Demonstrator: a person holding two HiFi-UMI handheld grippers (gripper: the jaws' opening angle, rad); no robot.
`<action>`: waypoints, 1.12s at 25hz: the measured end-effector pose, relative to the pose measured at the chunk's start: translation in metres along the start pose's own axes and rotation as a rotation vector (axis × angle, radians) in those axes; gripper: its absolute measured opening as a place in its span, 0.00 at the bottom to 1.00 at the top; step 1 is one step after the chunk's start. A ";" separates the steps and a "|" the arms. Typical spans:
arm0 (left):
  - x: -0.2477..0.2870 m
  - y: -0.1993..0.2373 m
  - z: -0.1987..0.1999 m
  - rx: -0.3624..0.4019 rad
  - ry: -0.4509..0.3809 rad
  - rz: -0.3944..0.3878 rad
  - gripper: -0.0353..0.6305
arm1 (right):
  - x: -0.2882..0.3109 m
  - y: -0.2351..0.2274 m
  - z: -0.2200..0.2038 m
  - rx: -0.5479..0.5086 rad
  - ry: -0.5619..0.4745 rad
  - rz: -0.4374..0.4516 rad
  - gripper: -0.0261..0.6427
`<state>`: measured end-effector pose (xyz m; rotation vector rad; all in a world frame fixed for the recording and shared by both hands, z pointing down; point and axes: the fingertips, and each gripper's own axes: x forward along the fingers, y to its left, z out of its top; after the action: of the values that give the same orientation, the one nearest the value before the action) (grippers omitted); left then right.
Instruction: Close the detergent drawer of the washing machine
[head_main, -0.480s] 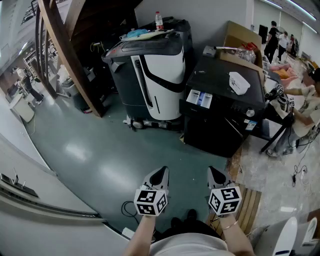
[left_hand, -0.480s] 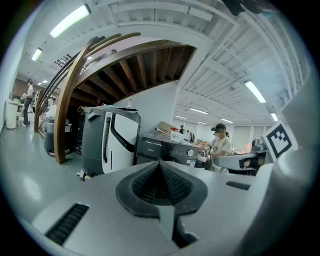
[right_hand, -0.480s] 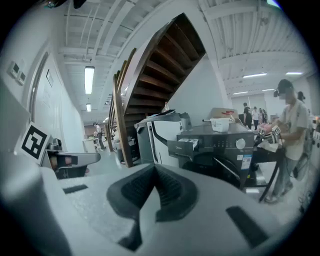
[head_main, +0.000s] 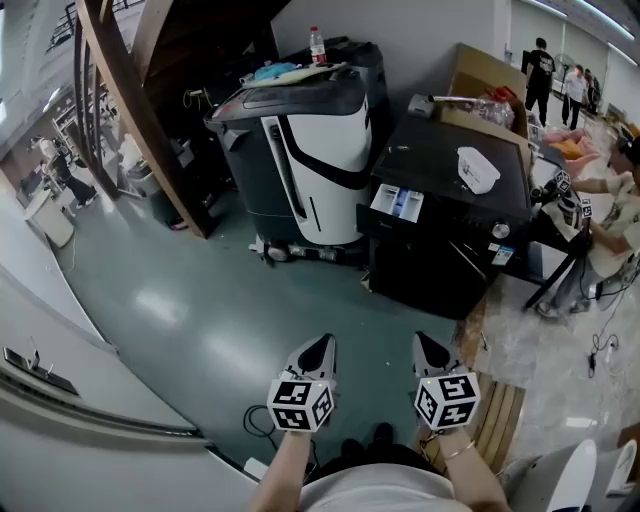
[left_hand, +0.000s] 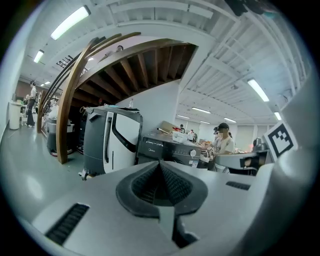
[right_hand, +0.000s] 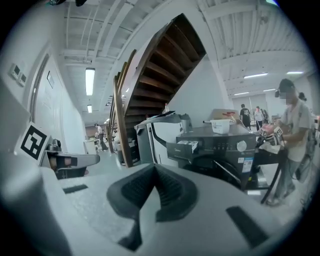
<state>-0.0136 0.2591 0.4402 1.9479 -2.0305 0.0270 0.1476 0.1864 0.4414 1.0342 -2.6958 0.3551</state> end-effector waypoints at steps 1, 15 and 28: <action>0.001 -0.001 0.001 0.003 -0.001 0.003 0.05 | 0.000 -0.001 0.001 0.000 -0.004 0.003 0.04; 0.022 -0.004 0.007 0.024 -0.003 0.044 0.05 | 0.011 -0.018 0.019 -0.017 -0.056 0.028 0.04; 0.044 -0.008 0.012 0.044 0.000 0.065 0.12 | 0.027 -0.039 0.020 -0.038 -0.043 0.011 0.07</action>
<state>-0.0093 0.2129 0.4383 1.9068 -2.1101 0.0881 0.1517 0.1353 0.4359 1.0283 -2.7361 0.2860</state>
